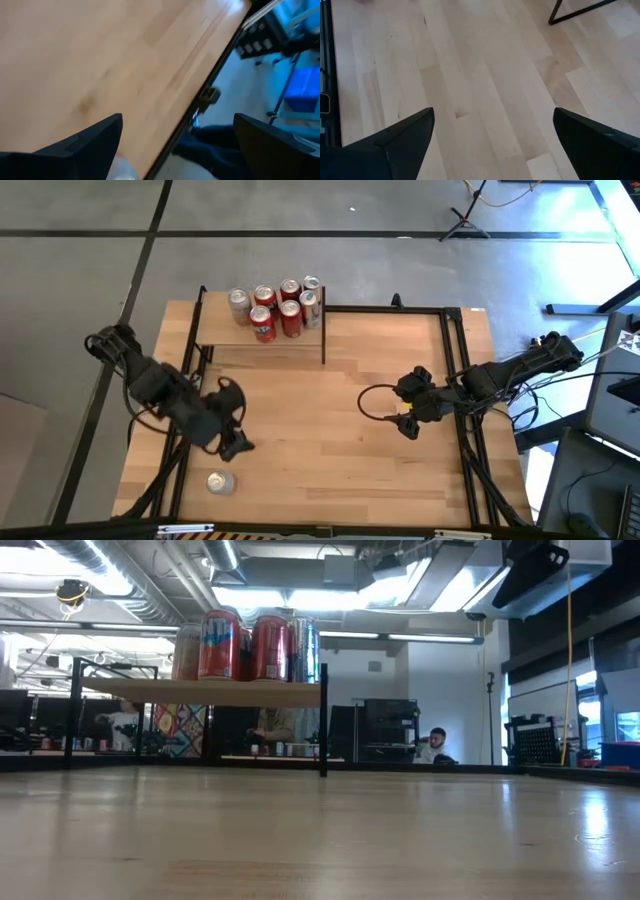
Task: Place canned beverage on shelf
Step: Put the orange/white soda can on the shelf aligned with the other orange/white soda can
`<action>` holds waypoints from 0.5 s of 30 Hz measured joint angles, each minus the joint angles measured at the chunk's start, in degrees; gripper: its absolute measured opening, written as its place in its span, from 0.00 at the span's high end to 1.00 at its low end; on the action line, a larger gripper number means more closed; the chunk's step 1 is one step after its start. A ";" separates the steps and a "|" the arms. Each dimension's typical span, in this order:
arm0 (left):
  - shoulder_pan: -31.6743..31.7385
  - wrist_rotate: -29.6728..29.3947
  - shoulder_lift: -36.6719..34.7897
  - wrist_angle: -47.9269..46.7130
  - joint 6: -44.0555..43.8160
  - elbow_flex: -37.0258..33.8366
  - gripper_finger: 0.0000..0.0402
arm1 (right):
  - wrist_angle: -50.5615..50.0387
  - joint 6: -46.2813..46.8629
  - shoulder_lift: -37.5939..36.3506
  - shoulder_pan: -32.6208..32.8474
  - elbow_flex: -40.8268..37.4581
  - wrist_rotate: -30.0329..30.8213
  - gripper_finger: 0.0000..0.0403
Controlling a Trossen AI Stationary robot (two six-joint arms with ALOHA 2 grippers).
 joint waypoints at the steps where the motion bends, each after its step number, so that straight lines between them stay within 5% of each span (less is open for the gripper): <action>1: -0.93 0.38 0.64 -0.53 -1.91 0.00 0.08 | -0.02 -0.03 0.00 0.00 0.00 0.01 0.02; 15: -11.73 7.70 11.03 -10.52 -23.41 0.00 0.08 | -0.03 -1.53 0.00 0.00 0.00 0.01 0.02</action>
